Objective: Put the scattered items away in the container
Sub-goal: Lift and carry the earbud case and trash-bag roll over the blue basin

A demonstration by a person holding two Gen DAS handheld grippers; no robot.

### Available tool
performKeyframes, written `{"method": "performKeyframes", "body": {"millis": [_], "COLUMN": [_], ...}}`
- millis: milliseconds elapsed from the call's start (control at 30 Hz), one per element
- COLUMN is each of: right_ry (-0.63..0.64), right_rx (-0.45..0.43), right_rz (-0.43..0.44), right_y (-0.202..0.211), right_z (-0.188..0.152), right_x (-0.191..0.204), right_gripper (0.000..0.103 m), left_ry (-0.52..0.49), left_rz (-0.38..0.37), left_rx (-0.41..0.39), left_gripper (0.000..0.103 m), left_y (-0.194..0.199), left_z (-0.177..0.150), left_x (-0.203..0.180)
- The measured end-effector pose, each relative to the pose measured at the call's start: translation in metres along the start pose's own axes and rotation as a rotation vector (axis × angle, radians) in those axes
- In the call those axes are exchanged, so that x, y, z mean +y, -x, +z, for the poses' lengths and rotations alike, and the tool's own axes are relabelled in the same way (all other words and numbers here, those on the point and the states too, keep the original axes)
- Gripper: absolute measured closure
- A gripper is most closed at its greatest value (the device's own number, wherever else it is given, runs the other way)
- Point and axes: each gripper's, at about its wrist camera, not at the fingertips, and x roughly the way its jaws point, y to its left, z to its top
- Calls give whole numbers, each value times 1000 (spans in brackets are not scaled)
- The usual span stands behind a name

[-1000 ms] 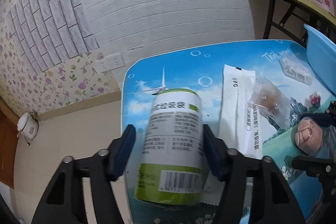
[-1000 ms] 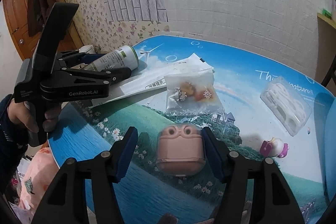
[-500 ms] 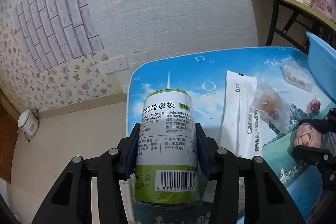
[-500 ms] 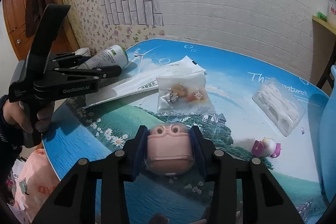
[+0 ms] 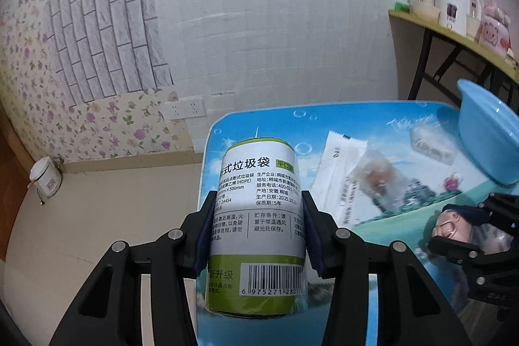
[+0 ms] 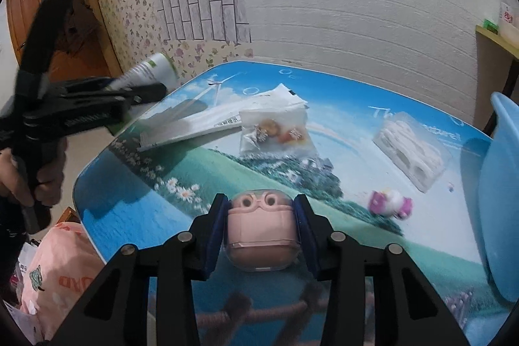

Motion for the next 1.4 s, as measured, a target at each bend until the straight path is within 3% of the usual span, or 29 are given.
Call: {"method": "performKeyframes", "body": {"millis": [333,867,1133,1400], "right_ry": [-53,-145,-158,-153], "right_rx": [-20,-53,-52,-56], "right_rz": [-47,-125,-144,-141], "right_y": [38,86,97,102], "right_z": [-27,-51,-53,-51], "right_x": [-22,-58,-62,-58], "right_gripper": [60,60,60,60], "left_ry": [-12,1,9,42], "left_rz": [-36,-62,-71,-56], "left_rx": [-18,53,45,45], "left_gripper": [57,57,57,57], "left_y": [39,54,60,62], "left_z": [-10,-38,-35,-34], "left_x": [-48,-136,-150,-140]}}
